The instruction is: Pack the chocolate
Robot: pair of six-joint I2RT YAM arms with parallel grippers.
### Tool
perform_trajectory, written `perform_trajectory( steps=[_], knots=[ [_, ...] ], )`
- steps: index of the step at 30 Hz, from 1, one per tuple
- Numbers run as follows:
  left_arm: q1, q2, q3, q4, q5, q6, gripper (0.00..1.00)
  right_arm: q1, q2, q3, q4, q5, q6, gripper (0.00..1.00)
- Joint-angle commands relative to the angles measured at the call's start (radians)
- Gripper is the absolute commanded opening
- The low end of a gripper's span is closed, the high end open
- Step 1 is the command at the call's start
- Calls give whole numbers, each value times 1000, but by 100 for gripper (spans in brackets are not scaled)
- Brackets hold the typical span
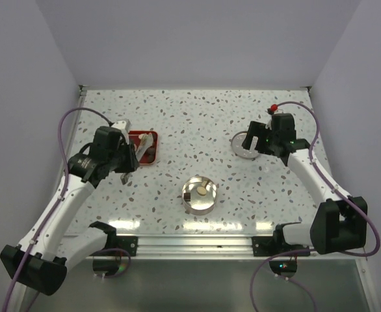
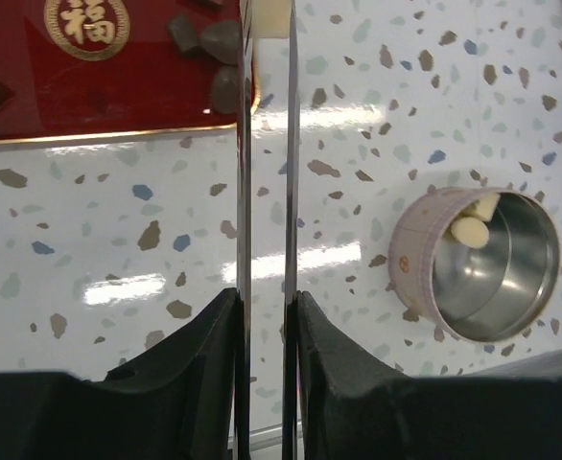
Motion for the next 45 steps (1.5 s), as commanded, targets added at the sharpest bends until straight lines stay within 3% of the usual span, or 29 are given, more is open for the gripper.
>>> perform_trajectory(
  steps=[1, 7, 14, 20, 25, 32, 40, 45],
  knots=[
    [-104, -45, -8, -11, 27, -43, 27, -2, 9, 47, -2, -19, 13, 97],
    [-337, -67, -34, 24, 10, -201, 27, -2, 20, 63, -4, -24, 16, 97],
    [-670, 6, 4, 13, -135, -363, 27, -1, 17, 66, -8, -21, 16, 97],
    [-830, 59, 20, 4, -191, -454, 27, -1, 3, 58, -19, -6, 8, 97],
    [-852, 77, 14, -5, -200, -465, 28, -2, 3, 58, -20, -7, 11, 97],
    [-855, 94, 26, -10, -209, -460, 44, -1, 4, 58, -20, -10, 11, 97],
    [-856, 94, 44, -27, -220, -456, 43, -2, 6, 54, -19, -13, 11, 97],
    [-856, 96, 139, -106, -263, -443, 42, -2, 7, 55, -20, -12, 11, 97]
  ],
)
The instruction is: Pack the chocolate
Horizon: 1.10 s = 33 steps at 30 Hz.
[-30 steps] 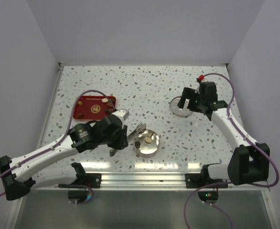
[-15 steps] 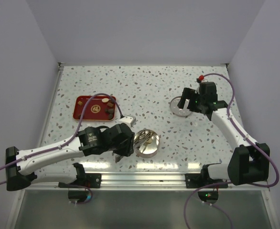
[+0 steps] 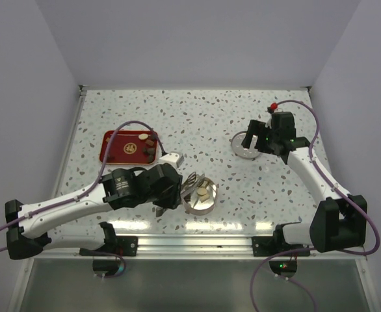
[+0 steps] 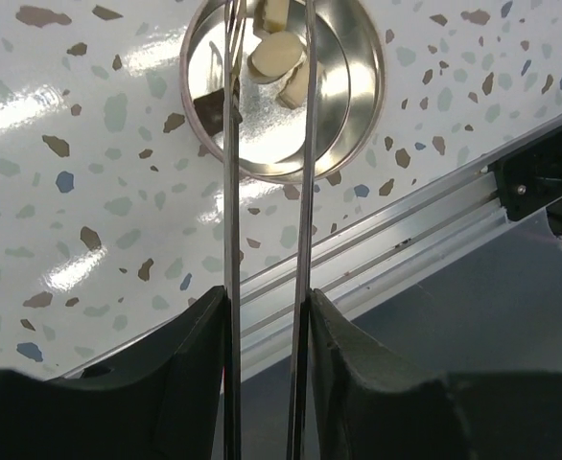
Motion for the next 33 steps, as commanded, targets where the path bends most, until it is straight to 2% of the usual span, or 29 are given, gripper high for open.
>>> perform_trajectory(
  steps=[1, 4, 7, 10, 19, 25, 33],
  knots=[
    [-8, -2, 138, -64, -74, 6, 42, -1, -7, 30, -3, -7, 1, 97],
    [-8, -5, 216, -132, -115, 9, 41, -1, -1, 32, -3, -11, 4, 97],
    [22, -8, 228, -184, -175, 9, 41, -1, 5, 33, 3, -17, 11, 97],
    [175, -17, 156, -134, -117, 74, 41, -1, 13, 36, 5, -24, 14, 97],
    [603, -31, 53, 29, -111, 218, 42, -2, -13, 40, -12, -16, -3, 97],
    [700, 21, 30, 92, -108, 276, 42, -2, -21, 21, -6, -25, 1, 97],
    [716, 52, -44, 118, -106, 286, 43, -1, -21, 17, -6, -24, 1, 97]
  ],
)
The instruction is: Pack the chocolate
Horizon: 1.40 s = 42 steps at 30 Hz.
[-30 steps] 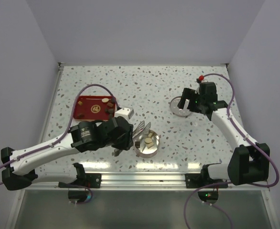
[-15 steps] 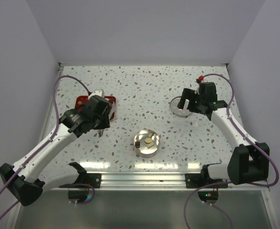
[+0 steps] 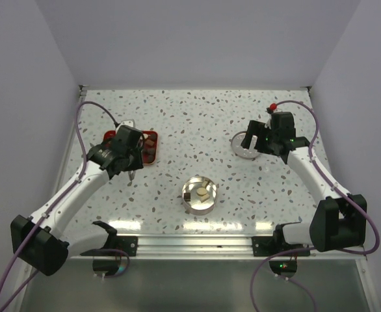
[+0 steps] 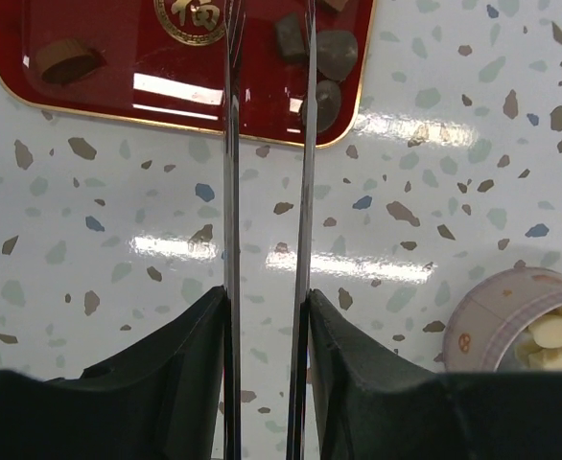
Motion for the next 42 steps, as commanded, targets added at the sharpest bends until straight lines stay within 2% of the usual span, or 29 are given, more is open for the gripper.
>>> perform_trajectory(
  steps=[1, 12, 32, 42],
  knots=[
    [13, -2, -25, 52, 0, 29, 42, -1, -23, 14, 6, -9, 1, 97],
    [18, 9, -95, 152, 53, 20, 42, -2, -18, 11, 6, -17, 1, 97],
    [35, 20, -147, 179, 66, 35, 43, -2, -14, 8, 3, -12, -2, 97],
    [47, 10, -132, 201, 82, 56, 27, -2, -18, 10, -1, -12, -3, 97]
  ],
)
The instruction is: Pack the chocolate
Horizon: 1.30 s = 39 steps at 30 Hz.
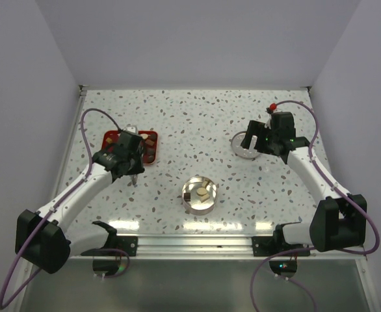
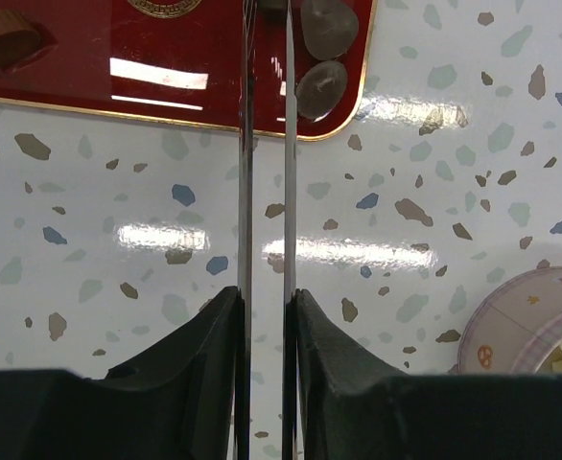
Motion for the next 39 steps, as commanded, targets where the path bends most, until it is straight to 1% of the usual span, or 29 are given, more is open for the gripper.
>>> perform_trajectory(
  steps=[1, 8, 15, 19, 21, 25, 26, 28, 33, 39],
  knots=[
    [10, -15, 23, 49, 8, 29, 27, -2, -18, 8, -2, -7, -3, 97],
    [10, -63, 109, -36, 6, 52, 25, -2, -17, 11, -3, -7, -3, 97],
    [10, -139, 109, -106, 34, 72, 24, -2, -6, 20, -1, -13, -3, 97],
    [7, -207, 80, -94, 126, 98, 23, -2, 0, 25, -1, -16, 0, 97],
    [-7, -224, 80, -103, 146, 101, 22, -2, 8, 30, -1, -19, -2, 97],
    [-97, -242, 98, -125, 112, 82, 22, -1, 21, 39, 4, -24, 6, 97],
    [-152, -244, 100, -122, 109, 55, 22, -1, 26, 42, 5, -27, 9, 97],
    [-220, -236, 101, -103, 115, 18, 22, -2, 35, 51, 10, -32, 15, 97],
    [-311, -227, 144, -126, 84, 1, 22, -1, 38, 66, 2, -30, 12, 97],
    [-398, -222, 203, -189, 104, 0, 22, -2, 34, 73, -9, -18, 8, 97]
  ],
)
